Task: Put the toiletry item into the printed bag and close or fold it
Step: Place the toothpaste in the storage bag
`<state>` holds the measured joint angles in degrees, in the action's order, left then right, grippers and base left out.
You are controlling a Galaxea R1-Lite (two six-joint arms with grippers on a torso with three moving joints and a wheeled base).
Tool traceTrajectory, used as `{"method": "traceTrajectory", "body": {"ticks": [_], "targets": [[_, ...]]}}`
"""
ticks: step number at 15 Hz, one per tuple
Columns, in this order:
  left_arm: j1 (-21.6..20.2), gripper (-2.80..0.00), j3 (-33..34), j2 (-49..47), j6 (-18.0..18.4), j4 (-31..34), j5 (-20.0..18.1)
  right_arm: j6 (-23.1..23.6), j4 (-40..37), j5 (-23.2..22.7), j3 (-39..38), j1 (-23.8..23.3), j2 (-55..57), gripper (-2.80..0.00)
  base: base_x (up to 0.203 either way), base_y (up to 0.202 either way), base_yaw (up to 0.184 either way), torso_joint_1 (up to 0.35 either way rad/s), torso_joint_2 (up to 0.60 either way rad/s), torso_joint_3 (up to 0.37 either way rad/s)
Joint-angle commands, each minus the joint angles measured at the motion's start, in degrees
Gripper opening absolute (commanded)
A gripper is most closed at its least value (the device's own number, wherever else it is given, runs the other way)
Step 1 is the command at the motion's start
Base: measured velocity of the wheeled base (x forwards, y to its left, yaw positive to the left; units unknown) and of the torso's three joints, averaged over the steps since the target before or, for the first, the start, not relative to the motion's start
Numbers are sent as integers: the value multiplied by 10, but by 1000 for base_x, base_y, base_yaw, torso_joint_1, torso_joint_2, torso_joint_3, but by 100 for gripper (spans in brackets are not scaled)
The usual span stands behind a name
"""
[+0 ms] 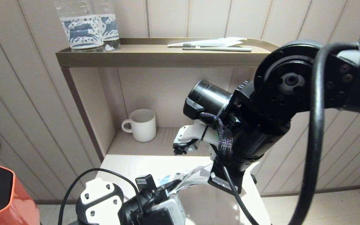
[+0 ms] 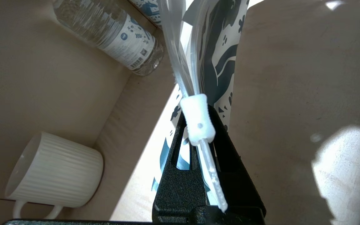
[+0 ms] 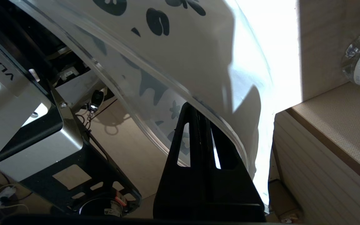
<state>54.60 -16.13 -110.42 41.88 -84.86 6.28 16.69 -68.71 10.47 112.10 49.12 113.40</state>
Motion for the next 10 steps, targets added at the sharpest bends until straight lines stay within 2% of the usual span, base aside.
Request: {"method": "traceTrajectory", "body": {"ticks": [1,8,10], "targets": [[0,-280,0,-1,2,-5,0,1,-1,3,-1,-1,-1,0,0,0,0,0,0,0],[-1,-280,-10,-16,-9,-7,-1,-6,0,-7,-10,-1,-51,0,0,0,0,0,0,0],[-6,-280,-13,-20,-51,-7,-1,-6,1,-31,-15,0,-86,0,0,0,0,0,0,0]]}}
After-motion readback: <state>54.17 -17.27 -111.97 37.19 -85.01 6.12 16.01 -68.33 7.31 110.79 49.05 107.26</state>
